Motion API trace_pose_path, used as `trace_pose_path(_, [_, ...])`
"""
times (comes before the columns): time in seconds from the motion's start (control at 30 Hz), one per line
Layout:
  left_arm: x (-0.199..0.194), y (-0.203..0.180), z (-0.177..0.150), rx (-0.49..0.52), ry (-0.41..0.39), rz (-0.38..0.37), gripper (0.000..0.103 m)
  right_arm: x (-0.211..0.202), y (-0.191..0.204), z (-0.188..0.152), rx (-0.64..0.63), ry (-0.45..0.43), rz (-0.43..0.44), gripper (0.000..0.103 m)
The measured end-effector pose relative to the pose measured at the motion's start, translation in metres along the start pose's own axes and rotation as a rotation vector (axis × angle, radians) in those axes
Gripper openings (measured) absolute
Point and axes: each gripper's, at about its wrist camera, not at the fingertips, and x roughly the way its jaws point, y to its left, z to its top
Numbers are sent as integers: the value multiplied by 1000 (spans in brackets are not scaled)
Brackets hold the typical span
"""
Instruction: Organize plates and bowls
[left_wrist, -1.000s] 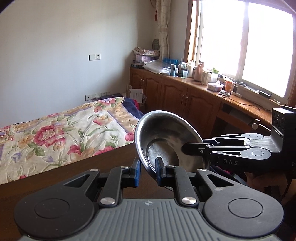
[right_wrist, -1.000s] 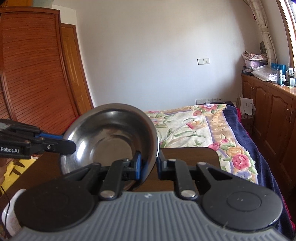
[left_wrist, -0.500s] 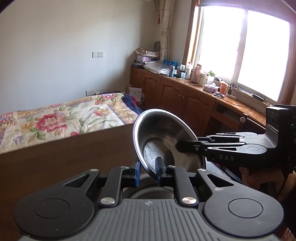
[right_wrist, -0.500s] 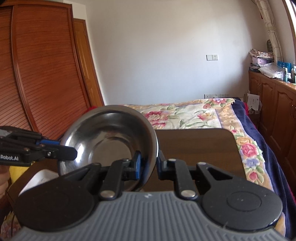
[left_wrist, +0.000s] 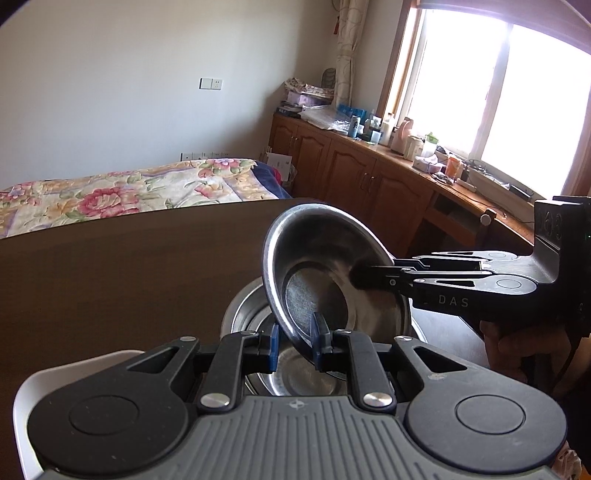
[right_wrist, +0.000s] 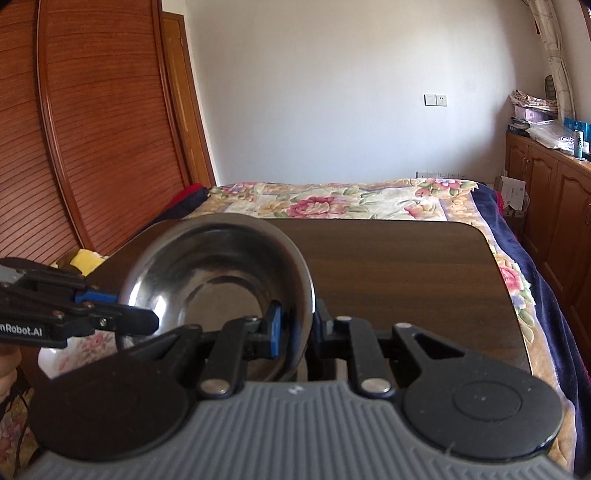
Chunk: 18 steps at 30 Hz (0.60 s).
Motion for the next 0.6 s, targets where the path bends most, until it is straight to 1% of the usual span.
trace_pose_path(0.33, [4, -1, -16, -15, 25, 13, 19, 1, 5, -10, -13, 15, -2, 19])
trace_pose_path(0.6, [9, 0, -24, -32, 45, 45, 19, 3, 9, -20, -41, 20, -11, 19])
